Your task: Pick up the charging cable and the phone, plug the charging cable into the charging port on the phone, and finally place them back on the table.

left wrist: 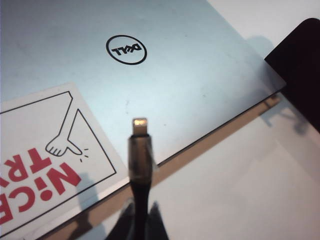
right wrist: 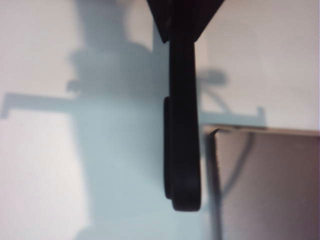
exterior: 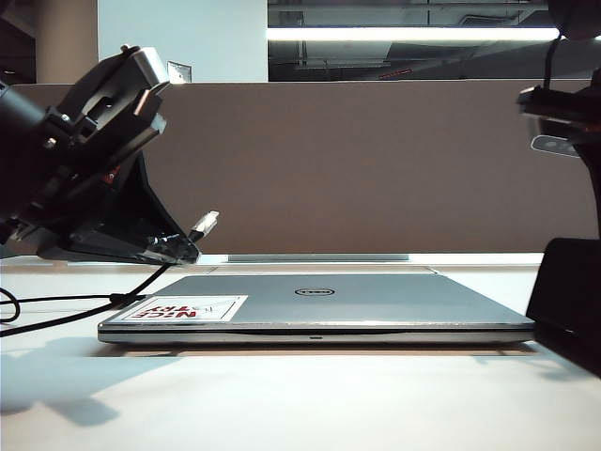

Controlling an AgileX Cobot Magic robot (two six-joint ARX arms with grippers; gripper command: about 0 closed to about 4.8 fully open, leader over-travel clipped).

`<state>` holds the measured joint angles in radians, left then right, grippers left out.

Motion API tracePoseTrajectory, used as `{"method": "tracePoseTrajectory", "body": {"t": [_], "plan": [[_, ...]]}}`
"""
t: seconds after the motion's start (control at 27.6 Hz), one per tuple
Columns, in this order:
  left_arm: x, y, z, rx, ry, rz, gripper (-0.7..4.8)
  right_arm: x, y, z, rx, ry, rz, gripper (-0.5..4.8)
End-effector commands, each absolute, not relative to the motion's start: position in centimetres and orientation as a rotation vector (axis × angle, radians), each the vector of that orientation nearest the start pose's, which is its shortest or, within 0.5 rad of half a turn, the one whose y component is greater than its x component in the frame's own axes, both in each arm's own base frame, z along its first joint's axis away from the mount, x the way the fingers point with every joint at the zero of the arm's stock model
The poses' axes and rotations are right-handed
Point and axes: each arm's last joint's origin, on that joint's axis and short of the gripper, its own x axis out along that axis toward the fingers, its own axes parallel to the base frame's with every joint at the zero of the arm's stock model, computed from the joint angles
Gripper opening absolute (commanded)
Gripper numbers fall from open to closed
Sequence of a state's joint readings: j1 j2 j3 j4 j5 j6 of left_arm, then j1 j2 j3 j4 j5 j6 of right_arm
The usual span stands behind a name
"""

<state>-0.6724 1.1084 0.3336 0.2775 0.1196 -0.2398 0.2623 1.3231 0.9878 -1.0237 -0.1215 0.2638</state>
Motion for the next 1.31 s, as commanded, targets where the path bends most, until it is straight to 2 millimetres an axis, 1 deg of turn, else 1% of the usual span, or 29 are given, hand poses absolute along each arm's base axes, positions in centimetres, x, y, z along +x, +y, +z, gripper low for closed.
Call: {"method": "tracePoseTrajectory", "body": {"t": [0.04, 0.33, 0.47, 0.65, 0.76, 0.98, 1.31], "plan": [[15.8, -13.1, 16.8, -0.085, 0.558, -0.717, -0.06, 21.8, 6.4, 24.4, 0.145, 1.390, 0.183, 0.00], [15.8, -13.1, 16.8, -0.085, 0.559, -0.717, -0.06, 21.8, 6.4, 24.3, 0.146, 1.391, 0.183, 0.04], [15.8, -13.1, 16.8, -0.085, 0.558, -0.717, -0.06, 21.8, 6.4, 24.3, 0.146, 1.391, 0.183, 0.56], [15.8, -13.1, 16.8, -0.085, 0.559, -0.717, -0.06, 21.9, 6.4, 24.2, 0.145, 1.396, 0.182, 0.59], [15.8, -13.1, 16.8, -0.085, 0.559, -0.717, -0.06, 22.1, 6.5, 23.8, 0.158, 1.423, 0.196, 0.97], [15.8, -13.1, 16.8, -0.085, 0.559, -0.717, -0.06, 22.4, 7.1, 23.0, 0.151, 1.458, 0.216, 1.00], [15.8, -13.1, 16.8, -0.085, 0.559, -0.717, -0.06, 22.9, 7.5, 22.6, 0.144, 1.447, 0.228, 1.00]]}}
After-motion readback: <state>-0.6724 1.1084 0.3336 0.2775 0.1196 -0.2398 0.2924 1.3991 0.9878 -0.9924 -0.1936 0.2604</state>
